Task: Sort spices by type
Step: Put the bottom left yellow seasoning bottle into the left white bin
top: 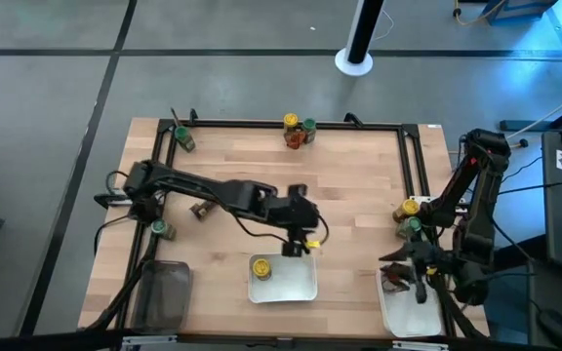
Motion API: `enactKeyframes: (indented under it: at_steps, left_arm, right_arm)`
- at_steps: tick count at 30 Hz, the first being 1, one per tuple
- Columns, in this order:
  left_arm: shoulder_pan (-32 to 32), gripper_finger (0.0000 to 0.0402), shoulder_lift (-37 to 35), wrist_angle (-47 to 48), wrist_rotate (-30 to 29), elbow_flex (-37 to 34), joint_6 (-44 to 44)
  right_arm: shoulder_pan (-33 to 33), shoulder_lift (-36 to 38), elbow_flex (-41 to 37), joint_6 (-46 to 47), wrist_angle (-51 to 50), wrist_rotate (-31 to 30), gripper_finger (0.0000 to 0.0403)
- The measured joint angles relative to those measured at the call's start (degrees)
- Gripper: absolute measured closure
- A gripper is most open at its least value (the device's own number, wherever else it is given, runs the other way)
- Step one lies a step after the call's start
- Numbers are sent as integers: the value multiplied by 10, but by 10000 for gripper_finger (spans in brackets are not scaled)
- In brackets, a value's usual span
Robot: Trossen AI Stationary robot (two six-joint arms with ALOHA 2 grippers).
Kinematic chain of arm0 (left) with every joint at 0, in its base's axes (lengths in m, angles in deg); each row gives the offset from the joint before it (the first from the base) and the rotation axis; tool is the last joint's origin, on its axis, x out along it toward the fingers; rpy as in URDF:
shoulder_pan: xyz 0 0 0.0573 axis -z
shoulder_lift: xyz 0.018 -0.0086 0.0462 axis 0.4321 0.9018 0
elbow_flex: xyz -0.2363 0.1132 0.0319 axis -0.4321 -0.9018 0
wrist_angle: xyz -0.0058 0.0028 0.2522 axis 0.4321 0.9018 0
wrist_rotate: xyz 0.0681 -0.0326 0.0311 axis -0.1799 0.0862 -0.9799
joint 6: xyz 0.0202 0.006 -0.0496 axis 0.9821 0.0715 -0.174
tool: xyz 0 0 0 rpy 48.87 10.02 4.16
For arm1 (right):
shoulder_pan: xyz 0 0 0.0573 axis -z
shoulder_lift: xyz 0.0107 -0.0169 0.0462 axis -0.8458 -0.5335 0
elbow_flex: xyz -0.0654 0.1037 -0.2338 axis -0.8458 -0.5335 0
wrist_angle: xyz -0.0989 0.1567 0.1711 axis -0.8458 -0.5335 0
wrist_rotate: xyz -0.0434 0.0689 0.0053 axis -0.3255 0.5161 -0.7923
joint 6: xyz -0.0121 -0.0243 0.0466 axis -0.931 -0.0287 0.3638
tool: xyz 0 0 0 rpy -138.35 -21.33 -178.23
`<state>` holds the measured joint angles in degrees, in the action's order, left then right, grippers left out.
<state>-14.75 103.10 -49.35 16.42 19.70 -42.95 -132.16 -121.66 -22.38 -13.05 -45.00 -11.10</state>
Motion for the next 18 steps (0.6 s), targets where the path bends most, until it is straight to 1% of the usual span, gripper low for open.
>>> enactKeyframes:
  at_steps: [5, 12, 18]
  left_arm:
    - [-1, 260, -64, 91, -30, -15, -43]
    - [-8, 260, -158, 164, -36, -89, -107]
    - [-8, 260, -235, 219, -54, -161, -174]
  right_arm:
    - [64, 0, 0, -40, -4, 23, 288]
    - [154, 0, 0, -119, -6, 36, 288]
    - [239, 0, 0, -168, -10, 6, 288]
